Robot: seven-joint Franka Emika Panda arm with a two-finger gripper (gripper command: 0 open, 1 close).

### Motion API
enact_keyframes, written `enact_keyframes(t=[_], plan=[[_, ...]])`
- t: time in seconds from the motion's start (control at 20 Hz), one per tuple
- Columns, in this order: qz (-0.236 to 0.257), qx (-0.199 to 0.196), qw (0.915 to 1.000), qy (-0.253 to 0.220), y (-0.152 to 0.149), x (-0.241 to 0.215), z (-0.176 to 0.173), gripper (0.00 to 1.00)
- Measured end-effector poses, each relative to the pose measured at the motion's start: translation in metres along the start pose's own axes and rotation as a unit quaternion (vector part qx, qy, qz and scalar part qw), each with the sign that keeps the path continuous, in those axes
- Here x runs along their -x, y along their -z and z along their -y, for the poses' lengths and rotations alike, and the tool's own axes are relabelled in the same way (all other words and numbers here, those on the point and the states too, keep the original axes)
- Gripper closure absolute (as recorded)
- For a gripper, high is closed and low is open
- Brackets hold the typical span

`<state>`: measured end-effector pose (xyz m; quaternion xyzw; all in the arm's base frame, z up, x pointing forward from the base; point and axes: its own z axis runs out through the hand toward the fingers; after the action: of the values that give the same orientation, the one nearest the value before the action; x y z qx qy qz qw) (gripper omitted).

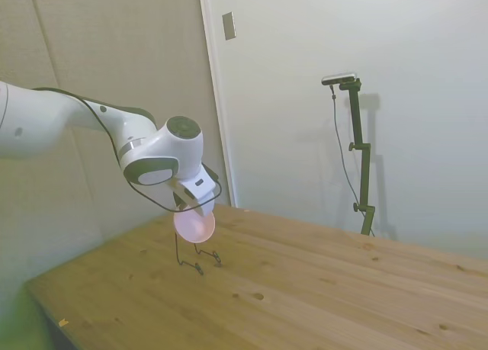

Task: Load the bowl

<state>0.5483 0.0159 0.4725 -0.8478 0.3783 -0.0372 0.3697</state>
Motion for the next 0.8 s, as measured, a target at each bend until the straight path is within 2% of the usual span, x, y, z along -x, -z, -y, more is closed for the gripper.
enact_keyframes(t=[0.4,0.8], plan=[[0.044,-0.036,0.9983,-0.009,-0.011,-0.012,-0.021,1.00],[0.063,-0.055,0.9965,-0.001,-0.030,-0.025,-0.038,1.00]])
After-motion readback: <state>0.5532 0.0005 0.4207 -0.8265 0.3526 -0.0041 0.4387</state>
